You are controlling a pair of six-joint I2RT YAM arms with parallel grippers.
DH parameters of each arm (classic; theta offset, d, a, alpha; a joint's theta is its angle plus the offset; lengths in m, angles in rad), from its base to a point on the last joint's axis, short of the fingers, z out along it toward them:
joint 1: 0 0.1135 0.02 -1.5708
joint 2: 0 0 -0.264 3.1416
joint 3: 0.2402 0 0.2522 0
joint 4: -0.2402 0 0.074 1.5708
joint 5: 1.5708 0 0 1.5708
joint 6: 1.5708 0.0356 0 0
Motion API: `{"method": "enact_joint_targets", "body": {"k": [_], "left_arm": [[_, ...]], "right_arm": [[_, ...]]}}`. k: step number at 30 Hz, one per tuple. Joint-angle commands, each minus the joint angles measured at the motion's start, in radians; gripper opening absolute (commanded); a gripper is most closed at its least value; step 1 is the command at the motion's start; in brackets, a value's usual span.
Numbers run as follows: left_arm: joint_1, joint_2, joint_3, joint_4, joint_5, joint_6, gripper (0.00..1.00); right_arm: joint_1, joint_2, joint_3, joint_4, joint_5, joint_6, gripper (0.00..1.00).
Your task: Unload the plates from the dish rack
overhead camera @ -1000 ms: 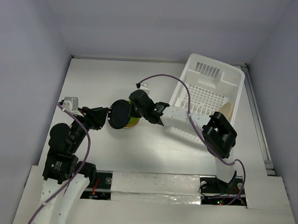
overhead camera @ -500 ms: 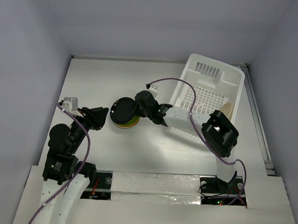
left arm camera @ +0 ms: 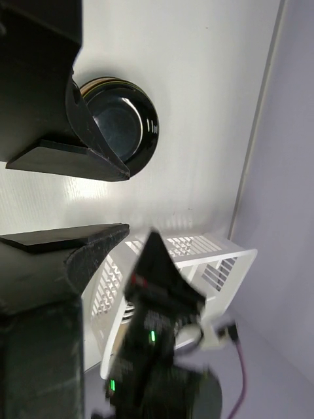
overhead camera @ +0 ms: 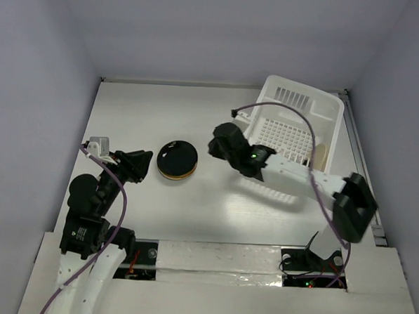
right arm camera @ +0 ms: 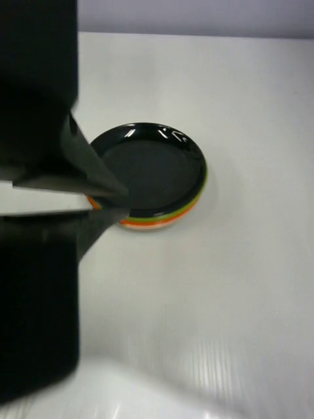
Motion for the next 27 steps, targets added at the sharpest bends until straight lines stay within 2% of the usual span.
{"method": "enact_joint_targets", "body": {"k": [1,4,5,8,9,10,11,12,13,15,18,20,24,27], "left_arm": [[-0.004,-0.018,0.0,0.047,0.019,-0.003,0.3],[-0.004,-0.028,0.0,0.048,0.022,0.0,0.3],[-0.013,-0.032,0.001,0.047,0.022,-0.001,0.3],[-0.014,-0.043,0.001,0.047,0.022,0.0,0.3],[-0.023,-0.044,0.003,0.048,0.022,0.0,0.3],[-0.023,-0.046,0.003,0.047,0.024,0.0,0.3],[-0.023,-0.049,0.003,0.045,0.022,0.0,0.3],[-0.023,-0.051,0.003,0.047,0.024,0.002,0.3],[-0.023,-0.052,0.004,0.045,0.024,0.002,0.3],[-0.032,-0.058,0.004,0.045,0.024,0.003,0.3],[-0.041,-0.066,0.004,0.044,0.022,0.003,0.3],[-0.041,-0.069,0.004,0.044,0.02,0.003,0.3],[-0.052,-0.078,0.004,0.041,0.016,0.002,0.3],[-0.061,-0.081,0.004,0.042,0.016,0.002,0.3]], "right_arm": [[-0.072,-0.218,-0.105,-0.095,0.156,-0.011,0.13],[-0.205,-0.393,-0.22,-0.177,0.136,-0.038,0.04],[-0.286,-0.431,-0.242,-0.207,0.142,-0.046,0.03],[-0.423,-0.588,-0.306,-0.303,0.159,-0.087,0.02],[-0.533,-0.65,-0.318,-0.314,0.142,-0.126,0.05],[-0.587,-0.677,-0.337,-0.316,0.108,-0.146,0.11],[-0.639,-0.698,-0.343,-0.313,0.097,-0.16,0.2],[-0.74,-0.714,-0.346,-0.31,0.081,-0.176,0.47],[-0.786,-0.72,-0.346,-0.305,0.059,-0.212,0.58],[-0.865,-0.703,-0.328,-0.3,0.019,-0.239,0.7],[-0.984,-0.613,-0.279,-0.296,0.004,-0.269,0.74],[-1.061,-0.551,-0.254,-0.282,-0.065,-0.29,0.75],[-1.071,-0.397,-0.197,-0.213,-0.145,-0.345,0.79],[-1.071,-0.337,-0.157,-0.187,-0.206,-0.38,0.77]]}}
